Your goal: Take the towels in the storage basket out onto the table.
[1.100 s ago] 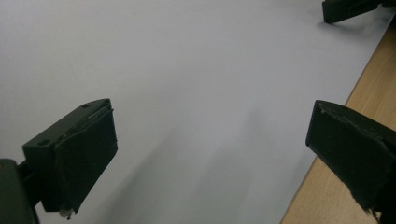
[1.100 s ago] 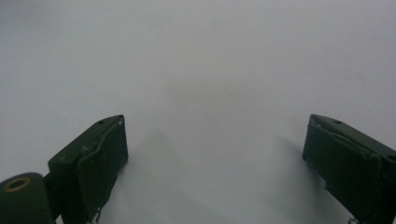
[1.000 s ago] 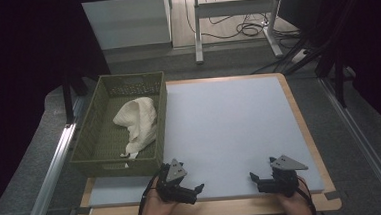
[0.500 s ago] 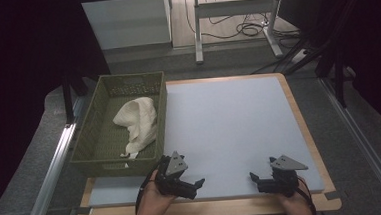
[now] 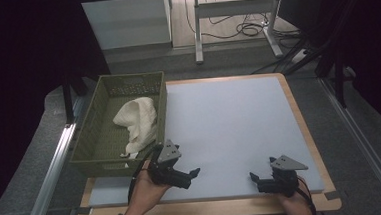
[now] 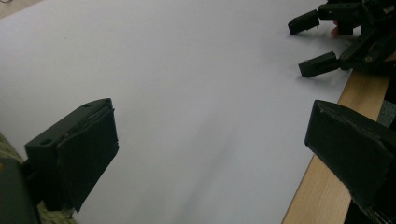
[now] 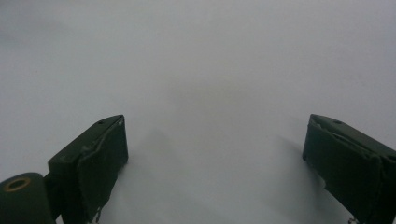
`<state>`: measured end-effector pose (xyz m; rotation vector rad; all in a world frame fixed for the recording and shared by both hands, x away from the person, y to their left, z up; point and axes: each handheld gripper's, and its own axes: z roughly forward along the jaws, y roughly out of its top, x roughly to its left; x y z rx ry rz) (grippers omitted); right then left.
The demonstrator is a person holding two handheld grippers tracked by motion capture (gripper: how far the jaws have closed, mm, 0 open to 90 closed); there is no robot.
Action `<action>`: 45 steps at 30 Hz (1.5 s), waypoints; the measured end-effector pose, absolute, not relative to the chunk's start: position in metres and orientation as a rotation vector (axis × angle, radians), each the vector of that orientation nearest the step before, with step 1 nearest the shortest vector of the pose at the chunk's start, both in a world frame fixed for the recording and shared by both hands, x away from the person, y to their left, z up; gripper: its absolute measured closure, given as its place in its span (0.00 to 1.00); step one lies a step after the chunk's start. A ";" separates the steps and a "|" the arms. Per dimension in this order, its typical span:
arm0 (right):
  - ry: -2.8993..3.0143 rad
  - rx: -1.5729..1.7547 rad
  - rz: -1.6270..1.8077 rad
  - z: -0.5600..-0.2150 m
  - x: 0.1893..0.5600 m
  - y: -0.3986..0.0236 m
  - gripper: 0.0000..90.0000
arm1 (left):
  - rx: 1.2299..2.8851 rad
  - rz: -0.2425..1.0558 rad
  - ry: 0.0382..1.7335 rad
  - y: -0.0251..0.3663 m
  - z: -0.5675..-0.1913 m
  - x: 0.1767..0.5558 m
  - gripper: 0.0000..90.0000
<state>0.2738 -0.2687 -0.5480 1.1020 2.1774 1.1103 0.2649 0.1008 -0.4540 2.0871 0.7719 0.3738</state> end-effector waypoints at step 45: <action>2.177 1.101 1.111 -0.548 0.274 -0.269 0.08 | 2.153 0.562 1.139 0.212 -0.420 0.361 0.15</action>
